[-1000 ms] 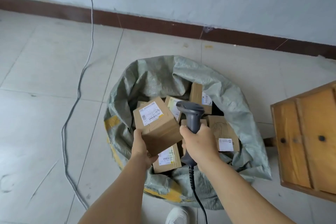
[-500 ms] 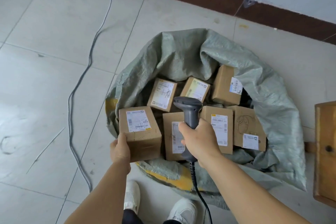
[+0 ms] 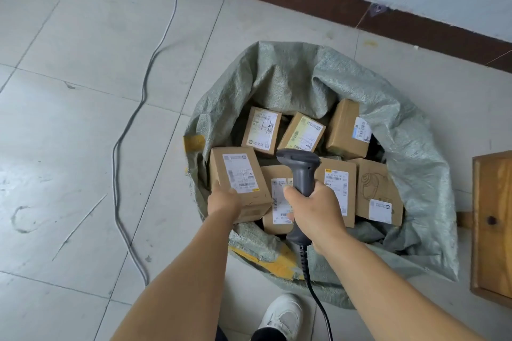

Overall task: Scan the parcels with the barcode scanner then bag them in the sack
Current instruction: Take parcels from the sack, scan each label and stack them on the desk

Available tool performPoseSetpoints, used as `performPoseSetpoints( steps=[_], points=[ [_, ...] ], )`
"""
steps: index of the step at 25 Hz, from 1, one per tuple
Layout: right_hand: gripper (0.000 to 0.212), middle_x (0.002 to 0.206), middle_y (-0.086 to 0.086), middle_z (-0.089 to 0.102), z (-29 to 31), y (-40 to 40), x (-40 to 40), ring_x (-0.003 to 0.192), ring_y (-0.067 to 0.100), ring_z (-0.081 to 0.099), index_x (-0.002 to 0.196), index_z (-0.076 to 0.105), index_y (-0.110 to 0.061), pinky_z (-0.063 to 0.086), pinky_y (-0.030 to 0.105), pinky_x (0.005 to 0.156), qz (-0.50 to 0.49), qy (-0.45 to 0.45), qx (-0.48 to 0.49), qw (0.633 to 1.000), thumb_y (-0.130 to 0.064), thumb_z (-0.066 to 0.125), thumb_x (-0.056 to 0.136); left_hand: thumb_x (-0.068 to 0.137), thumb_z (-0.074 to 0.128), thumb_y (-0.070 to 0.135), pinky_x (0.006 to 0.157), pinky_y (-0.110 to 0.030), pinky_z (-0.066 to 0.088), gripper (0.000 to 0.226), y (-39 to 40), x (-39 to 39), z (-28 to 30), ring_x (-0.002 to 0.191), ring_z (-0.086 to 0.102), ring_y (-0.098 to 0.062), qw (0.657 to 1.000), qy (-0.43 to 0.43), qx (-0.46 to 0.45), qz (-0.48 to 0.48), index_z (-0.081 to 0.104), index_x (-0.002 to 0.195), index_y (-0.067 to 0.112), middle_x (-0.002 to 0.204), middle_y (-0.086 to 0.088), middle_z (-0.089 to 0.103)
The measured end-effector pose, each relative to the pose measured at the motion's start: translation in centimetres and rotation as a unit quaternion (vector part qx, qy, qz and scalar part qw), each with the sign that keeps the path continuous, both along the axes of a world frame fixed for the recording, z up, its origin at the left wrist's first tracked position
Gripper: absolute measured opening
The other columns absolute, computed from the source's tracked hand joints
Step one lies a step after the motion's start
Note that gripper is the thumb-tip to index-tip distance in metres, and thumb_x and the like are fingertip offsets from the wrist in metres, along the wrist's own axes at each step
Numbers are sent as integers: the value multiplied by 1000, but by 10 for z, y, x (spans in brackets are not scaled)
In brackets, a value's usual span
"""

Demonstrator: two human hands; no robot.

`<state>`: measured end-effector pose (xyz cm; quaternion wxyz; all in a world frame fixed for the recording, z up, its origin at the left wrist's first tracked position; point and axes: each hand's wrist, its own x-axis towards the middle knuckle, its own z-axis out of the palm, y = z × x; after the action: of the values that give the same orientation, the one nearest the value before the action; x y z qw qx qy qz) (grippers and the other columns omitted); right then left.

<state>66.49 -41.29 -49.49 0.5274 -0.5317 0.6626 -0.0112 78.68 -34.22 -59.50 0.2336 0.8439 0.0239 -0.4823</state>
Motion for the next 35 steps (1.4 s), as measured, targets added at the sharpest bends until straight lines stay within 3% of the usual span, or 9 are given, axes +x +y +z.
performPoseSetpoints(
  steps=[5,8,10,13,17,19,22,26,35],
  points=[
    [16,71,6,56,87,-11,-12,67,25,62,79,52,-16,47,31,61,-58,-16,-22,998,-26,60,88,101,40,26,98,-37,40,53,-32,-27,113,121,50,-26,994,12,-104,-17,23,152,22,133,-1,54],
    [15,76,8,62,159,-18,-32,66,20,63,85,55,-12,49,31,61,-96,-24,-49,994,-27,59,88,102,40,26,75,-24,42,48,-47,-43,196,86,53,-12,989,8,-144,-46,31,149,18,96,12,57],
    [11,80,7,69,207,-18,-49,72,19,71,88,57,-14,55,35,66,-140,-39,-68,987,-25,60,87,101,40,28,59,-21,40,47,-54,-55,245,71,51,-6,981,17,-176,-75,35,147,17,94,7,59],
    [10,71,6,70,279,-12,-83,55,11,68,90,60,-12,54,36,60,-198,-58,-101,973,-21,60,86,99,42,27,70,-27,48,45,-66,-79,312,83,60,-13,964,38,-230,-128,40,143,18,94,3,62],
    [16,63,18,68,364,9,-140,49,22,63,73,57,-5,48,37,56,-280,-55,-153,946,-18,59,82,97,44,30,94,-40,49,44,-77,-132,397,104,61,-21,932,99,-272,-218,43,139,17,117,-5,62],
    [17,60,16,62,405,26,-172,47,21,59,73,55,-3,45,37,55,-328,-64,-176,926,-15,58,85,97,45,29,88,-37,49,38,-78,-166,432,93,61,-19,907,129,-302,-264,47,133,17,109,-5,63],
    [16,63,14,57,463,61,-227,46,19,57,73,55,-3,44,32,53,-409,-68,-208,886,-12,57,87,96,46,33,93,-38,50,40,-73,-227,479,98,63,-23,860,152,-332,-356,49,133,16,120,-9,64],
    [19,62,18,55,519,117,-297,52,27,56,70,55,-2,43,34,54,-506,-58,-248,824,-11,60,86,99,46,28,78,-32,49,41,-47,-315,537,90,63,-22,794,185,-365,-449,48,136,11,118,-12,64],
    [18,63,9,55,573,244,-428,57,26,56,77,55,-5,45,36,56,-631,-50,-298,715,-17,60,89,98,43,39,106,-47,41,50,43,-499,587,121,53,-26,668,214,-364,-613,39,144,19,133,-5,55]
  ],
)
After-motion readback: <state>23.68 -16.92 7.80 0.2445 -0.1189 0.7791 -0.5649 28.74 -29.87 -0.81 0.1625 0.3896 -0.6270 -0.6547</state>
